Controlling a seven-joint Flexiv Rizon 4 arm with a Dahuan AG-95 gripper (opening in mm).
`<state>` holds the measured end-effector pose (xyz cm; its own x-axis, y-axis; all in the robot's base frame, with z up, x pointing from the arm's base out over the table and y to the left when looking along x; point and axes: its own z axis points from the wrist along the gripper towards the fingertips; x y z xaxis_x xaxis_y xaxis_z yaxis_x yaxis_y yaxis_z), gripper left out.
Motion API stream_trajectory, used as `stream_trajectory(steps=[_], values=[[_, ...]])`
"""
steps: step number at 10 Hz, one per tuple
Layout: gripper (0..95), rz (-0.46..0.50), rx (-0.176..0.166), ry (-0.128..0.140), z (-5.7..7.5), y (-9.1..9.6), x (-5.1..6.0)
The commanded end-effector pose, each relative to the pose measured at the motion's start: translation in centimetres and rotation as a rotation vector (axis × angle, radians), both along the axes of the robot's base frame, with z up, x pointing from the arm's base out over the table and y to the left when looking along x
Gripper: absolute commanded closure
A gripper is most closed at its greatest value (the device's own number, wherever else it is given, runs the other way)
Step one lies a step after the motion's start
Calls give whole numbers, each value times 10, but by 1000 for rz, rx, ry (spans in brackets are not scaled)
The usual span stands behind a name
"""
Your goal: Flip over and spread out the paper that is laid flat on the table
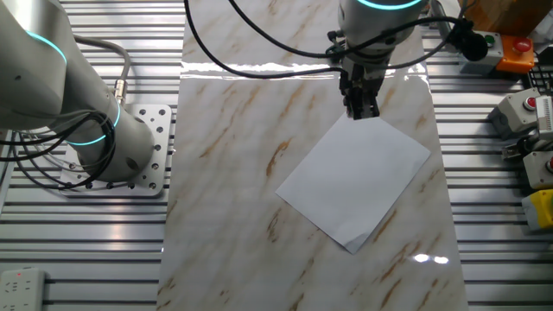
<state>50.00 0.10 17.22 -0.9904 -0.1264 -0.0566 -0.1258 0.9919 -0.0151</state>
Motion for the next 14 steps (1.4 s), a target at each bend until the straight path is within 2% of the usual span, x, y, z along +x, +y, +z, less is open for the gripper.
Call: stream_trajectory(steps=[1, 8, 10, 11, 14], values=[[950, 1, 4, -4, 0, 0, -1], [950, -1, 2, 1, 1, 0, -1], [950, 3, 0, 16, -1, 0, -1], [950, 58, -20, 24, -11, -9, 3], [950, 216, -26, 13, -51, -67, 9]])
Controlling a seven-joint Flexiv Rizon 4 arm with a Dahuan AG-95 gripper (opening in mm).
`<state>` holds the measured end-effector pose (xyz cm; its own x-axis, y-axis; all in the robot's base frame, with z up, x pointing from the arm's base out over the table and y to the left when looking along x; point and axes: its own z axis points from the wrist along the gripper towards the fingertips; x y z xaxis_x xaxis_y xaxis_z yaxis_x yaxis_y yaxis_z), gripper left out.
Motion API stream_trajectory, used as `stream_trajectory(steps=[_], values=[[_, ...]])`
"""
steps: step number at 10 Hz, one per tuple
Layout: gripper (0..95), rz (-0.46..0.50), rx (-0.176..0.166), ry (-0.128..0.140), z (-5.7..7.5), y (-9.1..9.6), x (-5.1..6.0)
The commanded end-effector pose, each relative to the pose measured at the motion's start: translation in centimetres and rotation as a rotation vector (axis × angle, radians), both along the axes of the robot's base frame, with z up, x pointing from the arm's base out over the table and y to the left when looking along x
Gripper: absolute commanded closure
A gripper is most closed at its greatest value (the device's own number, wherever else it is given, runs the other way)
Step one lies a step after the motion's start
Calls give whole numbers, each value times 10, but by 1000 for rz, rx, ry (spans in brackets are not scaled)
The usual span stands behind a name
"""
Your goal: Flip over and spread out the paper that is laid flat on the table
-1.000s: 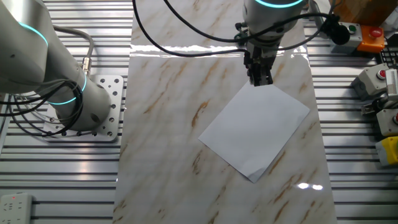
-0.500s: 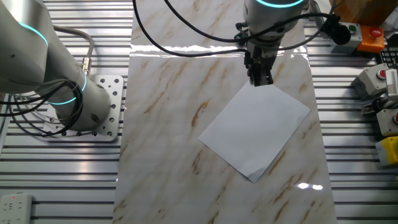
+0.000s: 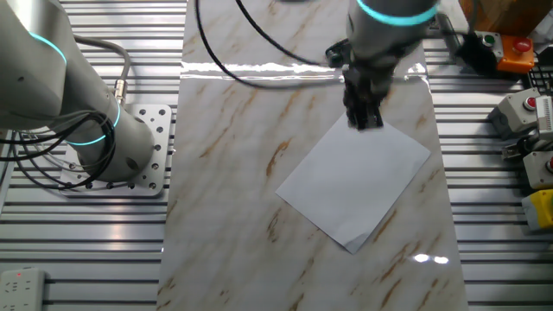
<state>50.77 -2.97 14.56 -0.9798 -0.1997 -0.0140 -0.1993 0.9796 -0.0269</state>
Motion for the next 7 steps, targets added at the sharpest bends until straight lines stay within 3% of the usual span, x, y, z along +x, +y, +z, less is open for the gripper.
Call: stream_trajectory(steps=[1, 2, 5, 7], values=[[950, 174, -6, -30, -35, -48, 2], [950, 220, -12, -36, -45, -61, 3], [950, 408, -39, -27, -50, -81, 7], [950, 517, -57, -21, -52, -91, 22]])
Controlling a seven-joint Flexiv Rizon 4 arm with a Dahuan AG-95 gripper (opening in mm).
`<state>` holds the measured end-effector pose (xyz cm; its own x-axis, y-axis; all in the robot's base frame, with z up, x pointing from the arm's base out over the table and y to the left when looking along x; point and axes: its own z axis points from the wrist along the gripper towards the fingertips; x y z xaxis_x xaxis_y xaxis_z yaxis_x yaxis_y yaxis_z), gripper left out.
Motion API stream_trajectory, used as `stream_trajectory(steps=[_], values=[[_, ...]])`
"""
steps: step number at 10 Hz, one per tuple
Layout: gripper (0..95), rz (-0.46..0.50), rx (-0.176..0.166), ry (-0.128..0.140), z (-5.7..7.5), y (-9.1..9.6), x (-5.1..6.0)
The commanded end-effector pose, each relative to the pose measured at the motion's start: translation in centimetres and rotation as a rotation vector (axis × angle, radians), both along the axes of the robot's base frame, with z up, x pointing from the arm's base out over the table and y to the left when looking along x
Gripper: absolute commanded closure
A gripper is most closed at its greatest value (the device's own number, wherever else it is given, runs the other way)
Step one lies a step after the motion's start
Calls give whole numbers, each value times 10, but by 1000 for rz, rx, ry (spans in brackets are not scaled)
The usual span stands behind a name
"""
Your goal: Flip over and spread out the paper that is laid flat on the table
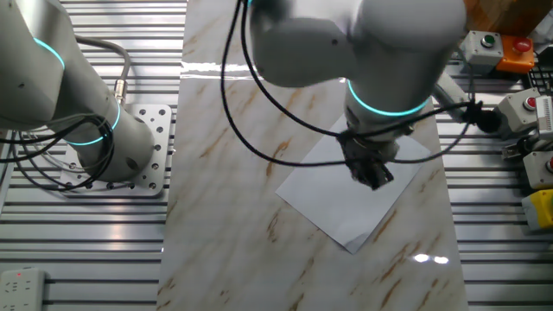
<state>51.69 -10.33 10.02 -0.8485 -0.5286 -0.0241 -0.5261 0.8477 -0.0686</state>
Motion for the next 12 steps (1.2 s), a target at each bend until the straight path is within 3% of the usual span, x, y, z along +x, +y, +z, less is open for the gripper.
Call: stream_trajectory(steps=[1, 4, 8, 12], values=[[950, 203, -24, 3, -10, -22, 17], [950, 293, -23, 10, -26, -29, 25], [950, 331, -17, 9, -49, -38, 30], [950, 339, -1, 33, -40, -44, 42]])
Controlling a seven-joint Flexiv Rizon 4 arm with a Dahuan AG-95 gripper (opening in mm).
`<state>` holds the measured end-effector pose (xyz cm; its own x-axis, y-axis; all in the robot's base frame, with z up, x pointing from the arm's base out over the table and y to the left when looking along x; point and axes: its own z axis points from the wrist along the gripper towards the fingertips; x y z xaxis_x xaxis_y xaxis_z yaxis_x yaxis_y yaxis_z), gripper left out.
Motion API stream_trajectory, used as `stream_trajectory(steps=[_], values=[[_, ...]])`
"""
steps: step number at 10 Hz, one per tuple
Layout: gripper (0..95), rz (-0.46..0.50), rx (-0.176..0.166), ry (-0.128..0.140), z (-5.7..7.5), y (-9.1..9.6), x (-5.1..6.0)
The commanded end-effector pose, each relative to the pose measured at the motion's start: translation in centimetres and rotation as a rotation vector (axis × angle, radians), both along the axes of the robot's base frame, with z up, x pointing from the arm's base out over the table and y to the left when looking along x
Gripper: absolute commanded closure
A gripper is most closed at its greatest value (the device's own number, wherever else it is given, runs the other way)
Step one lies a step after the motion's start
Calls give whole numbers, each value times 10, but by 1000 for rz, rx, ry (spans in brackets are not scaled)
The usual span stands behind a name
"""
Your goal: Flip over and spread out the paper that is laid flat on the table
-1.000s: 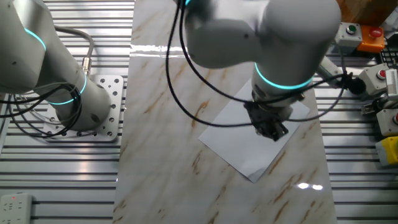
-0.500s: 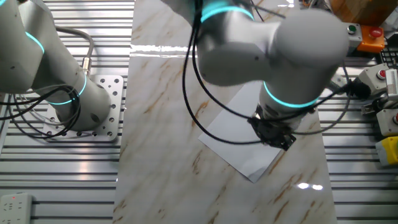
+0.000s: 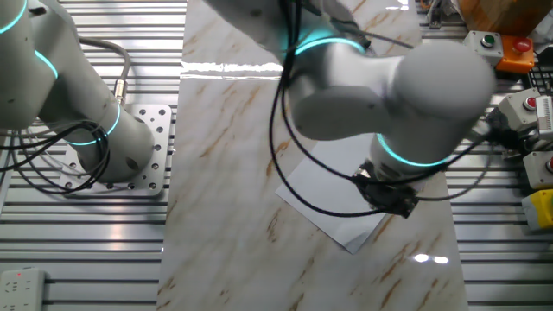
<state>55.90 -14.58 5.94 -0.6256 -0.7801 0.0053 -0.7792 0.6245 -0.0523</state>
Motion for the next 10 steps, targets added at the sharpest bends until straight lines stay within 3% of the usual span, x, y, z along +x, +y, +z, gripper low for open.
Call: stream_trajectory(steps=[1, 2, 6, 10], values=[[950, 1, 11, 11, 2, -5, 0], [950, 4, 20, 26, 2, -8, 1], [950, 15, 29, 43, 0, -11, 5], [950, 21, 45, 48, -3, -12, 8]])
